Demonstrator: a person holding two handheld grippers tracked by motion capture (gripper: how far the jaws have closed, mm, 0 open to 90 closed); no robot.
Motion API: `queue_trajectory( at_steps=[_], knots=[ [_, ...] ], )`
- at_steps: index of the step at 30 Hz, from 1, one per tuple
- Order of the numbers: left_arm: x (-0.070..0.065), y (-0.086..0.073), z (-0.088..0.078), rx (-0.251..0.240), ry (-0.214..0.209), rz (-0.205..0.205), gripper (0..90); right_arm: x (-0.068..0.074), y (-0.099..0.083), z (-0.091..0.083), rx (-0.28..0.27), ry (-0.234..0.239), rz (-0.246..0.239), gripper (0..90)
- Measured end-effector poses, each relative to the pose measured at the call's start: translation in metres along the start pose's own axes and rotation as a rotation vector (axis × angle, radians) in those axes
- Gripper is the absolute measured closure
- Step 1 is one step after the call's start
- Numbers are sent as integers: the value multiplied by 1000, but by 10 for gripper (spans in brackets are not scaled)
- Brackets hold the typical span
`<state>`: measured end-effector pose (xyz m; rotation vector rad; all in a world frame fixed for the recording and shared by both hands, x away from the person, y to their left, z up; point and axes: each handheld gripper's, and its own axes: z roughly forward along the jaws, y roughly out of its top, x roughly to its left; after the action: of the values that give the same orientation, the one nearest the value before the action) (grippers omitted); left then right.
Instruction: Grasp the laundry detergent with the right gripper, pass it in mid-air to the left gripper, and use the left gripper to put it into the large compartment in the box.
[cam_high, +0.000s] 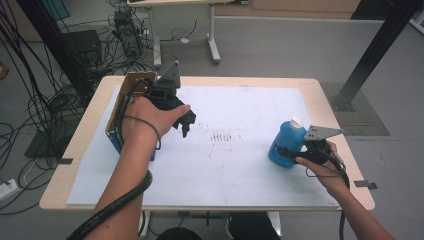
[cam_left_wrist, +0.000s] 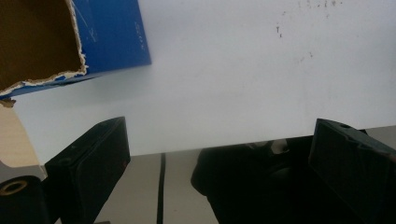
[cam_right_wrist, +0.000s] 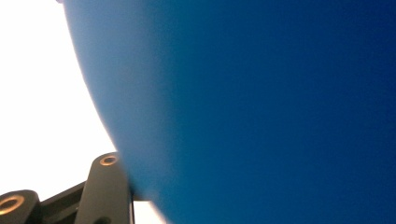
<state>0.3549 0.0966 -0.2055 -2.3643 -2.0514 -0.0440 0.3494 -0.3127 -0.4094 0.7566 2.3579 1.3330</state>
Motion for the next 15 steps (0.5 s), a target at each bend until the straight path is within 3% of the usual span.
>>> queue_trajectory(
  at_steps=[15],
  knots=[
    [0,0,0,1,3,0,56,0,0,0,2,2,9,425]
  ],
)
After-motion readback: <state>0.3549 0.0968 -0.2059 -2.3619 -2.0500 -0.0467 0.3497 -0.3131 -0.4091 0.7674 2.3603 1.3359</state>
